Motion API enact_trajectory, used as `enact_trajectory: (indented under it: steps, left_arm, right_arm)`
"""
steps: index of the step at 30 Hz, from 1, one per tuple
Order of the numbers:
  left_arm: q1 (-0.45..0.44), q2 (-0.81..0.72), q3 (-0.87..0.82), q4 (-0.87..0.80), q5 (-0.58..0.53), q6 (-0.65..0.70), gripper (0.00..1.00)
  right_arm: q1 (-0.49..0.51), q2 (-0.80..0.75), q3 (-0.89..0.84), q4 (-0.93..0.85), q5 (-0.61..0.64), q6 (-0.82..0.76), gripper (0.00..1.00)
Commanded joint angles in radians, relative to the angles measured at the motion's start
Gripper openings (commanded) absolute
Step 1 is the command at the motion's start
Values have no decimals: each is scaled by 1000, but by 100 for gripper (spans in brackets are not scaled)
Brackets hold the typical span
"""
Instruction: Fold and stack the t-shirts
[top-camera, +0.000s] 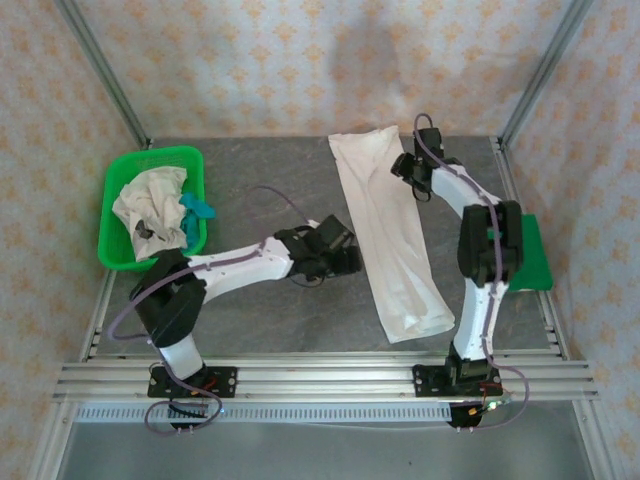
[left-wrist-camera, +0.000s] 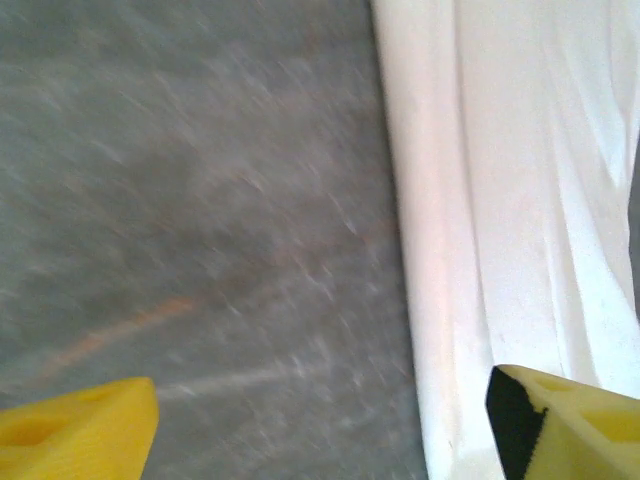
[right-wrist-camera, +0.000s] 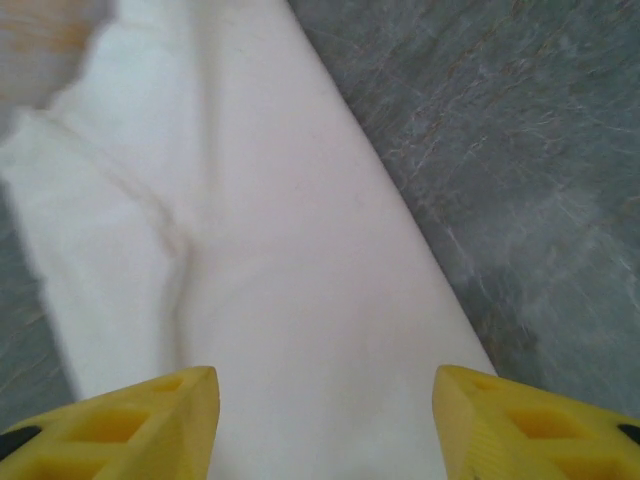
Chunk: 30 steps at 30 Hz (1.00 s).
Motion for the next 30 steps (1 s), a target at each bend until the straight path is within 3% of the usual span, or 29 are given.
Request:
enact_trajectory:
  steps: [1,5,13,18,27,30]
  left_arm:
    - [-73,49,66,-14,16,-63,79]
    - [-134,136,128,3,51,-99,65]
    - [-194,272,174,37,65,-167,44]
    - [-208,313,198,45,60,-177,33]
    - [-206,306,196,4,8,-155,0]
    - [-198,287,187,-27,-24,-139,0]
  right_arm:
    - [4,-183,-183,163,-13,33,59]
    - [4,-384,-394,193,0,21,59]
    - [3,-662,-589,122,77,-74,60]
    - [3,-740,-641,93,77,-94,60]
    - [3,-774,-683,89,64,-92,60]
    - [4,-774,-690,87,37,-93,60]
